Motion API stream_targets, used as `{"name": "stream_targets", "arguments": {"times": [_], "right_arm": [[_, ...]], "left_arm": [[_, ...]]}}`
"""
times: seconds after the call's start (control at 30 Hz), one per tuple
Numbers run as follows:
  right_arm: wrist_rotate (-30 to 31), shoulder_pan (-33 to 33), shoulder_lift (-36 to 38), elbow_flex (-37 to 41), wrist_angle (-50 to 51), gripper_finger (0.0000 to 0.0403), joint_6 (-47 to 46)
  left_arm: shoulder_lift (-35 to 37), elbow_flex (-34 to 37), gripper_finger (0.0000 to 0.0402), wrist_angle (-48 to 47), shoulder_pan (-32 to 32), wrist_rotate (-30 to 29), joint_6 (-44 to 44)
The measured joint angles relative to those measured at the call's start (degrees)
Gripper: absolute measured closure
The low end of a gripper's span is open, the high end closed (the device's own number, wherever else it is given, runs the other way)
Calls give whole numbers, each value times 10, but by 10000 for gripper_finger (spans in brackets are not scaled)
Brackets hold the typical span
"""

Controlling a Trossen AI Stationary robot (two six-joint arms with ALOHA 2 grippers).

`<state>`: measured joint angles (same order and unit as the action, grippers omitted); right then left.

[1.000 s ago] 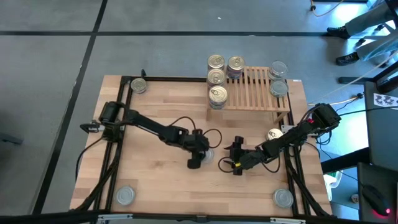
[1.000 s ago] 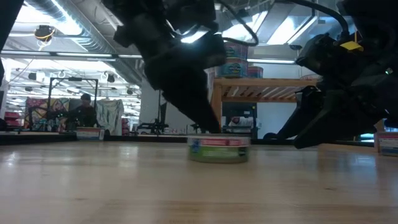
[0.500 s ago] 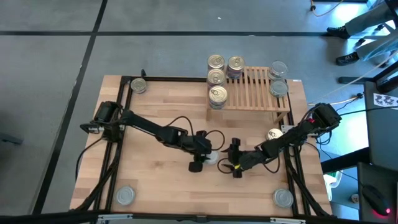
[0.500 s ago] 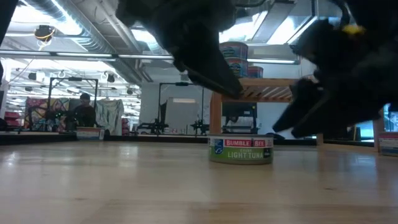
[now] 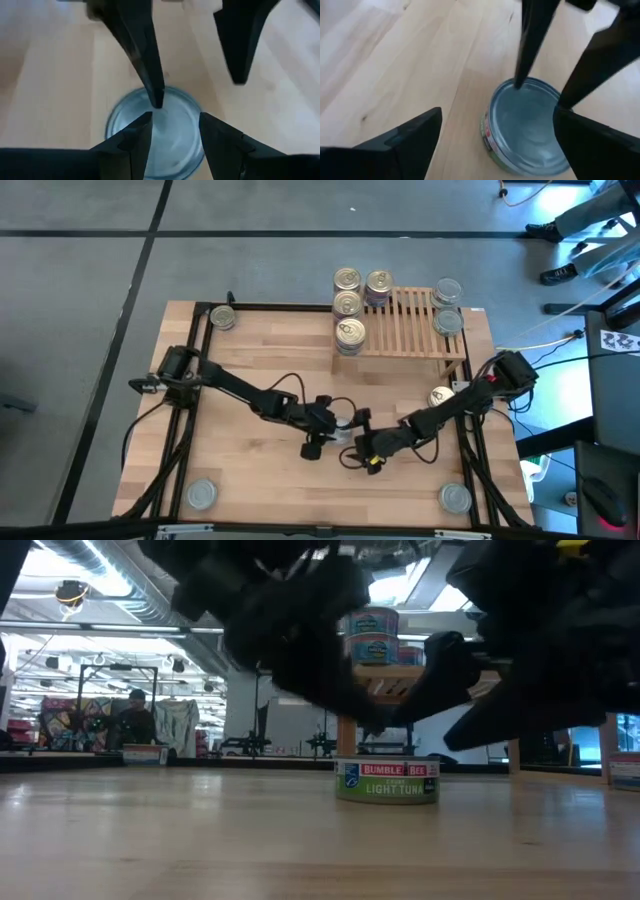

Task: Stack canned seafood by type on shelf
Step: Stack the green tuna can on top of the green tuna can on the shelf

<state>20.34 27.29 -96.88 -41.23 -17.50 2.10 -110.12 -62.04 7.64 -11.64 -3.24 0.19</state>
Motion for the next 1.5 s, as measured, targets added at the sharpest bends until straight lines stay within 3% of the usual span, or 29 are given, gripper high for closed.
{"name": "stream_targets", "arguments": {"times": [0.47,0.63,0.77,1.0,1.5], "right_arm": [[7,-3,-25,-9,-17,45,22],[33,-3,-25,-8,12,45,45],[50,-3,-25,-8,25,45,72],[77,-3,-26,-8,30,45,140],[162,-4,-72,-9,1,45,301]], "left_arm": [[-58,3,240,17,18,9,19],[-62,60,240,122,34,42,-39],[-62,119,240,229,45,44,-86],[-62,175,240,332,57,43,-155],[-62,197,240,372,80,56,-251]]}}
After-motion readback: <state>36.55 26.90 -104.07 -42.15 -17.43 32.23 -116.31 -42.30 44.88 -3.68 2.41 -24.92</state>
